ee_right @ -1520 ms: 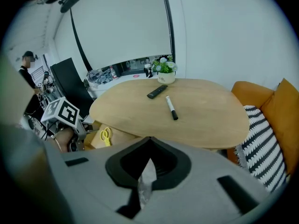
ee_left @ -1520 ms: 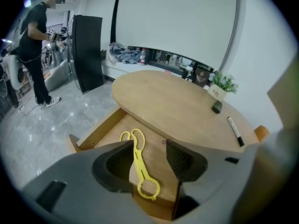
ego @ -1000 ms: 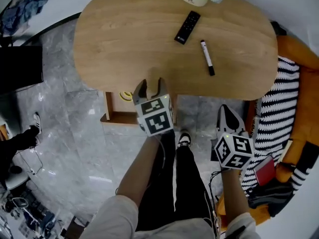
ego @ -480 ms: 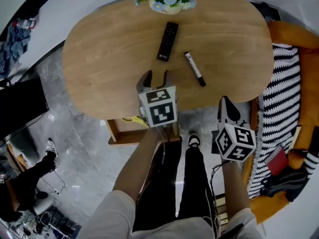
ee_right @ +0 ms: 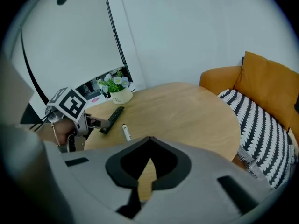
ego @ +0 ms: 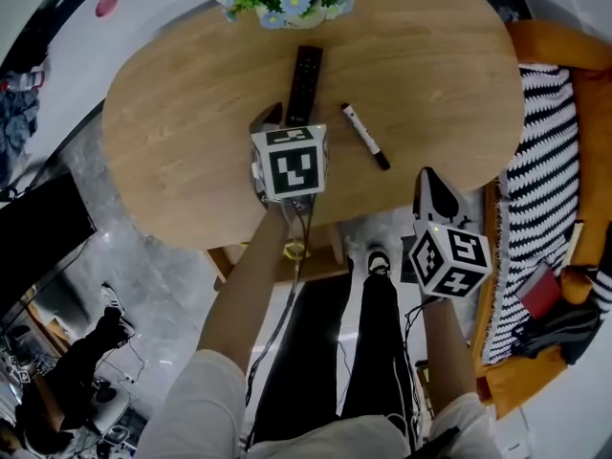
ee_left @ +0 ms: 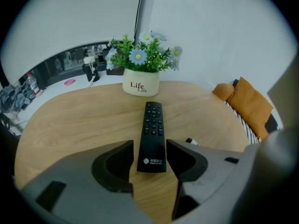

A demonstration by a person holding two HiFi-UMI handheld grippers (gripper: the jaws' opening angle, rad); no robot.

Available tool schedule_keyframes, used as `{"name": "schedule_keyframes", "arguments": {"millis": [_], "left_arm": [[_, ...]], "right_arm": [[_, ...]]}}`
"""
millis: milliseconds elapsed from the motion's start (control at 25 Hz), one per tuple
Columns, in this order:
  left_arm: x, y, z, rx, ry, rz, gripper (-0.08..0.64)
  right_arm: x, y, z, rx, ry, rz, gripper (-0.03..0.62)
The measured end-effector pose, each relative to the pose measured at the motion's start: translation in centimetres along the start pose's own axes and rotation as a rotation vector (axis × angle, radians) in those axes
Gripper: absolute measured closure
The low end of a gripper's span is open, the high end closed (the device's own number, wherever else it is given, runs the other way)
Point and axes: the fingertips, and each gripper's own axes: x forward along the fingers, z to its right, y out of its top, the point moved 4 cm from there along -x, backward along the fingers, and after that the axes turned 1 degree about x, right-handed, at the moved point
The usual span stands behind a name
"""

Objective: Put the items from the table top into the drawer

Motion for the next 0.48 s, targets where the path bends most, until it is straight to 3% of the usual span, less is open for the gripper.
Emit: {"name": "schedule_keyframes", "arguments": {"millis": [200,480], "left_arm": [[1.8,0.4,0.5,0.046,-0.029,-0.031,0.365],[2.7,0.7,0.3,0.080,-0.014,-0.058,0.365]], "right_arm": [[0.5,-0.5,0.2,0.021,-0.016,-0.008,0.600],[0.3,-1.7,0.8,0.036,-0.035,-0.024,0.600]]}}
